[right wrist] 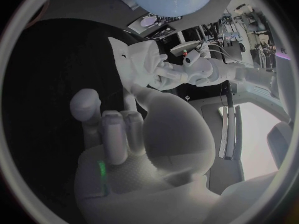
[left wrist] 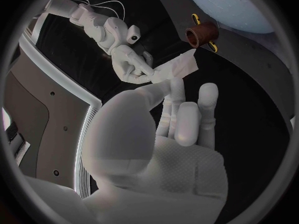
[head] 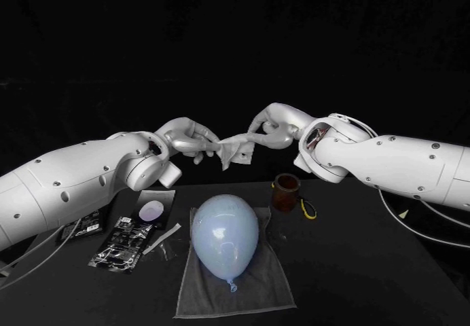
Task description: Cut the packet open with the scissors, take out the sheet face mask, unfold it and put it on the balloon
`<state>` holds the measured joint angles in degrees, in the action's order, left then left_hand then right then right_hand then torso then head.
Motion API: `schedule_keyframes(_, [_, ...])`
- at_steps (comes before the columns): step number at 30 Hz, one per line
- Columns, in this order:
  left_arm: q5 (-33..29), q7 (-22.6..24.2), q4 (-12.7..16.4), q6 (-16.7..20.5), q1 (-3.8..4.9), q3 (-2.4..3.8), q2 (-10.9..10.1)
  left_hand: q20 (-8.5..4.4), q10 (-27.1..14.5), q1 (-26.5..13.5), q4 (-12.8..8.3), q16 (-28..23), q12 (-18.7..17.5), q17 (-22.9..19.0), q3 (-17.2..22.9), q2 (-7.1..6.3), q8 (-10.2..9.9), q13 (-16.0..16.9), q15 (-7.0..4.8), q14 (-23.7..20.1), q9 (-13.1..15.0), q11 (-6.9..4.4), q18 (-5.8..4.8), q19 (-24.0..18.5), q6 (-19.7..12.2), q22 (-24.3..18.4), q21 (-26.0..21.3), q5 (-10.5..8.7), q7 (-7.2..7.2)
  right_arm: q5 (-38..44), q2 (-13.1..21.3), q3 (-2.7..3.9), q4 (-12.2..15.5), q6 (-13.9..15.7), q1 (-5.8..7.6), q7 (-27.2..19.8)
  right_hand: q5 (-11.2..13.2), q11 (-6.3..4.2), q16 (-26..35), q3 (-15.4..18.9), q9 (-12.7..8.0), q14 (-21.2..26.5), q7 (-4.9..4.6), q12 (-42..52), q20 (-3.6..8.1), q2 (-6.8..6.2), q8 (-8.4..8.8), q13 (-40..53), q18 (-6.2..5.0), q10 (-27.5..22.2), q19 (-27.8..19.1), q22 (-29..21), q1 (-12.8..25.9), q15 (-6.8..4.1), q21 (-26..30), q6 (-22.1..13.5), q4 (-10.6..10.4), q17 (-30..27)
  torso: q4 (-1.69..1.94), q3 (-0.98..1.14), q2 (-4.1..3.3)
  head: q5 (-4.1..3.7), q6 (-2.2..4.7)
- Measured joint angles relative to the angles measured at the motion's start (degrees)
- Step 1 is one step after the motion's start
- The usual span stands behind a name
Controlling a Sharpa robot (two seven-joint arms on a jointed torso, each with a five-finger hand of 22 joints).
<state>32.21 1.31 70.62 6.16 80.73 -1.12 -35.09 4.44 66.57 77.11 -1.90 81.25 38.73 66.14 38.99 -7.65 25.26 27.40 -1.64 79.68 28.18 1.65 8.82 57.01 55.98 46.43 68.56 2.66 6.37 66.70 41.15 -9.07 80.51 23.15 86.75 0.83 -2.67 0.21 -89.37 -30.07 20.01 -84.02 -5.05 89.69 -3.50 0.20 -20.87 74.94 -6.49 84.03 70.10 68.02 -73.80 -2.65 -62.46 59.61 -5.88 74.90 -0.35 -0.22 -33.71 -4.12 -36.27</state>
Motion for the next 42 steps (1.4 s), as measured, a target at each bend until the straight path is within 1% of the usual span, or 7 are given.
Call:
schedule_keyframes(12, [3.52,-0.54,-0.47,-0.48,0.47,-0.21,0.44,-0.03,0.02,-0.16,-0.17,0.11,0.00,0.36,0.17,-0.16,0.26,0.00,-0.19,0.20,0.00,0.02,-0.01,0.44,-0.01,0.68,0.39,0.00,0.00,13.05,-1.42,0.01,-0.85,-2.16,0.90,1.72,0.00,0.01,-0.28,-0.30,0.01,0.01,0.00,0.11,0.15,-0.23,-0.18,-0.04,0.00,-0.01,0.26,0.46,0.23,0.01,-0.52,0.00,0.31,0.01,-0.01,-0.08,-0.02,-0.10,0.05])
schedule_keyframes(15, [4.71,-0.55,-0.61,-0.61,0.77,-0.29,0.51,-0.03,0.02,-0.23,-0.17,0.11,0.00,0.36,0.17,-0.23,0.26,0.00,-0.20,0.21,0.00,0.03,-0.02,0.44,-0.01,0.69,0.39,0.00,0.00,15.93,-1.82,0.01,-1.10,-2.32,0.97,2.11,0.01,0.01,-0.27,-0.36,0.01,0.02,0.00,0.11,0.00,-0.38,-0.20,-0.03,0.00,-0.01,0.42,0.67,0.38,0.02,-0.66,0.00,0.37,0.03,0.00,-0.08,-0.02,-0.08,0.05])
schedule_keyframes(18, [6.74,-0.38,-0.98,-0.75,1.22,-0.40,0.61,-0.03,0.02,-0.23,-0.32,0.28,0.00,0.50,0.31,-0.23,0.26,0.00,0.00,0.41,0.00,0.03,-0.02,0.44,-0.01,0.82,0.66,0.00,0.00,18.67,-2.31,0.01,-1.67,-2.27,1.11,2.45,0.01,0.01,-0.27,-0.36,0.01,0.07,-0.02,0.11,0.20,-0.50,-0.22,-0.03,0.01,-0.01,0.62,0.82,0.50,0.07,-0.90,0.02,0.37,0.05,0.01,-0.04,-0.01,-0.03,0.08])
schedule_keyframes(26, [12.74,0.90,-1.39,-1.53,2.19,-0.61,0.69,-0.03,0.02,-0.53,-0.16,0.40,0.00,0.86,0.47,-0.53,0.25,0.00,0.00,0.41,0.00,0.04,-0.02,0.44,-0.02,1.16,0.67,-0.01,-0.01,23.11,-3.54,0.02,-3.39,-1.25,1.54,2.40,0.02,0.01,-0.22,-0.36,0.01,-0.12,-0.12,0.11,0.00,-0.76,-0.45,0.00,0.01,-0.01,0.82,0.94,0.76,-0.12,-0.89,0.13,0.37,0.05,-0.02,-0.03,0.01,0.02,0.19])
schedule_keyframes(33, [17.71,2.43,-1.61,-2.44,2.36,-0.70,0.90,-0.03,0.09,-0.68,-0.16,0.40,0.00,0.87,0.47,-0.67,0.25,0.00,0.00,0.41,0.00,0.11,-0.02,0.86,-0.02,1.31,0.89,-0.01,-0.01,25.21,-4.33,0.02,-3.26,-0.06,1.62,1.94,0.04,0.01,-0.39,-0.54,0.01,-0.12,-0.12,0.10,0.00,-0.91,-0.67,0.01,0.01,-0.01,0.82,0.90,0.91,-0.12,-0.89,0.14,0.19,0.04,-0.02,-0.04,-0.01,-0.09,0.08])
schedule_keyframes(39, [21.41,3.71,-1.75,-3.13,2.41,-0.83,0.86,-0.03,0.09,-0.68,-0.16,0.40,0.00,0.86,0.46,-0.68,0.16,0.00,0.01,0.40,0.01,0.12,-0.03,0.85,-0.03,1.32,0.89,-0.01,-0.02,26.80,-5.15,0.02,-4.34,1.01,1.65,1.79,0.05,0.02,-0.39,-0.54,0.01,-0.12,-0.12,0.04,0.00,-1.00,-0.68,0.01,0.01,-0.01,0.82,0.92,1.00,-0.12,-0.89,0.14,0.19,0.00,0.04,-0.08,-0.01,-0.27,0.13])
schedule_keyframes(42, [22.54,4.29,-1.64,-3.44,2.42,-0.85,0.89,-0.03,0.09,-0.68,-0.16,0.40,0.00,0.88,0.46,-0.68,0.15,0.00,-0.10,0.51,0.01,0.12,-0.03,0.85,-0.03,1.32,0.88,-0.02,-0.02,27.27,-5.35,0.01,-4.59,1.59,1.66,1.56,0.05,0.02,-0.39,-0.54,0.01,-0.12,-0.12,0.02,-0.01,-1.12,-1.12,0.00,0.01,-0.01,0.82,0.96,1.12,-0.12,-0.89,0.15,0.19,0.00,0.05,-0.12,-0.05,-0.27,0.15])
